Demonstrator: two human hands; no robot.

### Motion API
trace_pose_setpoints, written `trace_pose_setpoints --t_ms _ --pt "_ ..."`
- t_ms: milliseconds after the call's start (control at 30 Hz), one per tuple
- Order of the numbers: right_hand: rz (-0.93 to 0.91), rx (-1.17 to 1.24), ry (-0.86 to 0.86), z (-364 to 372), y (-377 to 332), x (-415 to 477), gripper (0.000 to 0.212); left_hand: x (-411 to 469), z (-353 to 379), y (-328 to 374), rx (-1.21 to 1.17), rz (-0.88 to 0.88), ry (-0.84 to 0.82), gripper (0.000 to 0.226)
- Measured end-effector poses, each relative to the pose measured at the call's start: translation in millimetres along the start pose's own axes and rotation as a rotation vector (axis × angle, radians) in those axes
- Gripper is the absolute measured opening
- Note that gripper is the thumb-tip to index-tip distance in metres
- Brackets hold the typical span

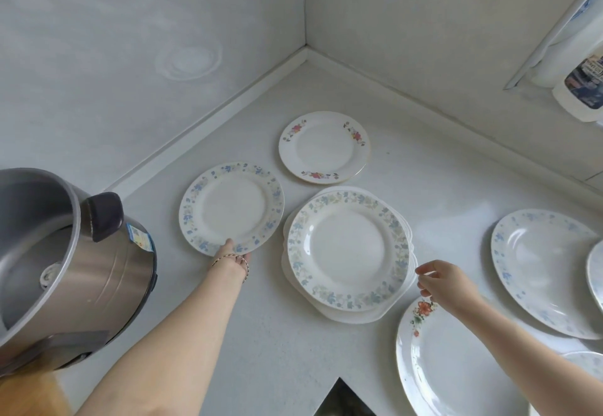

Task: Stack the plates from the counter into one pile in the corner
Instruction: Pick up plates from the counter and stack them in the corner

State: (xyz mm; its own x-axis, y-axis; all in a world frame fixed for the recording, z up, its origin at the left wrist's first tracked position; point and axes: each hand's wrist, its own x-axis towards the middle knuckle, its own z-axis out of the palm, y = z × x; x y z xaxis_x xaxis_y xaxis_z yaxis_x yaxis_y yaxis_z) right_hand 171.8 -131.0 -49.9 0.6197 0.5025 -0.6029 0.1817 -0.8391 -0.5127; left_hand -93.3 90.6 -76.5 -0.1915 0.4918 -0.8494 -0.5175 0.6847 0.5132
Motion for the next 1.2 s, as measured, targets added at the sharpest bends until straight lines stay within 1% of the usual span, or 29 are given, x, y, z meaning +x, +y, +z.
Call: trace_pose_setpoints --t_ms 67,133,167,300,333,400,500,600,700,800,967,1200 --pt "0.022 0.021 0.008 1.3 1.2 1.7 0.017 -1.0 -2.5 3.6 -0.004 -0.001 -0.033 0.032" --pt "0.053 0.048 0.014 1.2 2.5 3.5 0.017 1.9 -4.4 8.6 0.020 0.012 -0.045 0.037" --pt "0.067 0.059 0.014 0.5 3.5 3.9 0.018 4.6 -5.5 12.1 0.043 0.020 -0.049 0.035" --pt "0.090 0.062 0.018 -1.4 8.3 1.7 0.018 1.9 -6.7 28.3 0.078 0.037 -0.075 0.009" --pt "0.093 0.062 0.023 -2.9 10.0 1.6 0.018 -3.4 -7.2 30.0 0.080 0.045 -0.088 0.007" --pt "0.095 0.064 0.032 -7.7 12.7 0.9 0.018 -17.6 -10.3 29.8 0.092 0.059 -0.140 0.016" --pt "0.091 0.067 0.046 -16.1 15.7 0.4 0.017 -45.0 -12.6 25.5 0.151 0.090 -0.251 0.017" --pt "0.095 0.102 0.053 -20.6 18.4 -2.3 0.016 -70.3 -8.2 16.9 0.270 0.130 -0.348 0.018" --pt "0.110 0.149 0.063 -22.3 21.9 -7.0 0.018 -89.8 -3.4 -2.8 0.378 0.105 -0.401 0.018" --pt "0.118 0.159 0.068 -23.8 28.3 -12.2 0.019 -97.1 -1.4 -25.6 0.463 0.076 -0.422 0.019" --pt "0.128 0.156 0.063 -28.6 37.5 -16.3 0.020 -94.6 -6.1 -49.6 0.594 0.076 -0.411 0.021" --pt "0.140 0.169 0.066 -31.5 42.8 -16.1 0.020 -91.8 -13.3 -60.9 0.646 0.059 -0.409 0.020"
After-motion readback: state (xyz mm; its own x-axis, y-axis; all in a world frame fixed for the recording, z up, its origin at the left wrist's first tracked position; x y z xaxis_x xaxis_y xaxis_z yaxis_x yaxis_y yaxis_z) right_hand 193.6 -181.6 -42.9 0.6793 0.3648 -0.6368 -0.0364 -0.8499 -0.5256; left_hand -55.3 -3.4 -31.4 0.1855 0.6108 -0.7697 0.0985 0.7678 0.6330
